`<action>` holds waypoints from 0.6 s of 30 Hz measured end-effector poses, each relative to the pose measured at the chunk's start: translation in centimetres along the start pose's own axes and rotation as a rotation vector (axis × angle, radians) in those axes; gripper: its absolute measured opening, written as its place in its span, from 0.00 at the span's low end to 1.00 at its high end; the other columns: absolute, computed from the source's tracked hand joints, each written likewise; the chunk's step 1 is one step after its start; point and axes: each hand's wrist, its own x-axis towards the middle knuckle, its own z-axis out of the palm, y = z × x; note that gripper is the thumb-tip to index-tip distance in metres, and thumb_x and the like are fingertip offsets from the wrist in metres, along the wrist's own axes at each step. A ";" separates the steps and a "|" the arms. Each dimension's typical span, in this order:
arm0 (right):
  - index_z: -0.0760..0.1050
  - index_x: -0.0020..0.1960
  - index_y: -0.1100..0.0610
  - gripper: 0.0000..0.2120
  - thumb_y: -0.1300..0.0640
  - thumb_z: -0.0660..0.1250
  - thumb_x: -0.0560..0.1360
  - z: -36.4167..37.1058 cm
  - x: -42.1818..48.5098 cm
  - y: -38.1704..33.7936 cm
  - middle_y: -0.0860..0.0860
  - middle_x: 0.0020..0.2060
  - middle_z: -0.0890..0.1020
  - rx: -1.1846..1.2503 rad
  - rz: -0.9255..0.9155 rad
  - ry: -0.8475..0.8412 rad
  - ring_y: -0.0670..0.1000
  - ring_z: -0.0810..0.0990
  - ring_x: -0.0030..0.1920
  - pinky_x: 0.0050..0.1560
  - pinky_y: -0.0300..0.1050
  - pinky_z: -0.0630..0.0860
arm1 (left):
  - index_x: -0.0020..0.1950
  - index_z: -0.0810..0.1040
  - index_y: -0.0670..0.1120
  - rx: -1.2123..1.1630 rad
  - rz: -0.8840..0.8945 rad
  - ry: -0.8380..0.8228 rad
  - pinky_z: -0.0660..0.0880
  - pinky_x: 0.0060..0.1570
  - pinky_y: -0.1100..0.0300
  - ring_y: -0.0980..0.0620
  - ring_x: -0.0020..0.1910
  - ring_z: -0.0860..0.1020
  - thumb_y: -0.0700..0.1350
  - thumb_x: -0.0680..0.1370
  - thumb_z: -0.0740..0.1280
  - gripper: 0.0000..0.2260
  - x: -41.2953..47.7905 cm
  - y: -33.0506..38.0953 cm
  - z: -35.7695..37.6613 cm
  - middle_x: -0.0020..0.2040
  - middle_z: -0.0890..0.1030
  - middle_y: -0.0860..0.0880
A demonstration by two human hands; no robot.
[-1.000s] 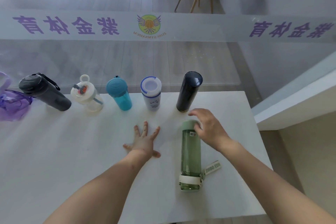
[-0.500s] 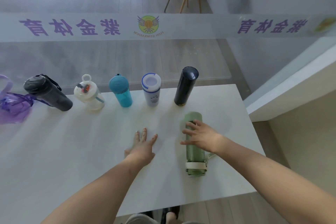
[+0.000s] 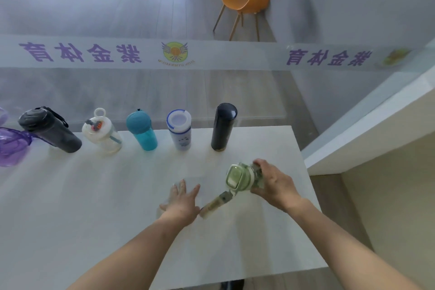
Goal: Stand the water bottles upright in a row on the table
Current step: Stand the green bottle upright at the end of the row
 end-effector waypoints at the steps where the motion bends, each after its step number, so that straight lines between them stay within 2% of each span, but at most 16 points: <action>1: 0.61 0.68 0.44 0.36 0.41 0.78 0.68 -0.3 0.4 0.6 0.44 0.60 0.78 0.066 0.045 0.033 0.52 0.79 0.56 0.48 0.51 0.77 | 0.83 0.46 0.64 -0.010 0.002 0.011 0.58 0.71 0.26 0.44 0.82 0.38 0.53 0.83 0.63 0.34 0.2 1.0 0.1 0.84 0.36 0.50; 4: 0.61 0.62 0.44 0.36 0.43 0.81 0.66 -1.3 2.1 2.5 0.43 0.52 0.78 0.288 0.171 0.136 0.53 0.80 0.50 0.43 0.49 0.75 | 0.82 0.47 0.64 -0.044 0.013 0.073 0.59 0.71 0.26 0.43 0.82 0.38 0.53 0.83 0.63 0.33 1.3 3.8 0.2 0.84 0.36 0.51; 8: 0.64 0.61 0.45 0.38 0.38 0.82 0.61 -1.9 4.5 4.3 0.44 0.54 0.80 0.477 0.293 0.235 0.52 0.79 0.53 0.52 0.54 0.78 | 0.81 0.45 0.67 -0.077 -0.010 0.094 0.60 0.68 0.23 0.43 0.82 0.37 0.58 0.81 0.67 0.38 3.1 6.2 0.1 0.83 0.34 0.54; 11: 0.62 0.59 0.47 0.41 0.34 0.82 0.58 -1.5 5.8 4.5 0.46 0.54 0.78 0.557 0.404 0.307 0.53 0.78 0.54 0.53 0.55 0.79 | 0.80 0.41 0.70 -0.058 -0.019 0.031 0.61 0.65 0.21 0.42 0.81 0.32 0.60 0.76 0.73 0.46 4.2 6.9 0.3 0.81 0.30 0.56; 14: 0.58 0.58 0.47 0.42 0.36 0.83 0.59 -1.1 6.3 4.2 0.46 0.54 0.75 0.647 0.435 0.362 0.51 0.75 0.53 0.52 0.51 0.75 | 0.79 0.40 0.71 0.002 -0.006 -0.031 0.61 0.64 0.19 0.41 0.79 0.29 0.55 0.75 0.75 0.49 4.7 6.8 0.6 0.80 0.26 0.55; 18: 0.56 0.60 0.46 0.42 0.38 0.83 0.62 0.4 5.4 4.5 0.47 0.57 0.76 0.727 0.385 0.338 0.52 0.76 0.55 0.55 0.53 0.77 | 0.79 0.40 0.72 0.012 -0.002 -0.027 0.60 0.63 0.18 0.40 0.79 0.28 0.54 0.75 0.76 0.50 4.7 6.6 0.9 0.79 0.26 0.55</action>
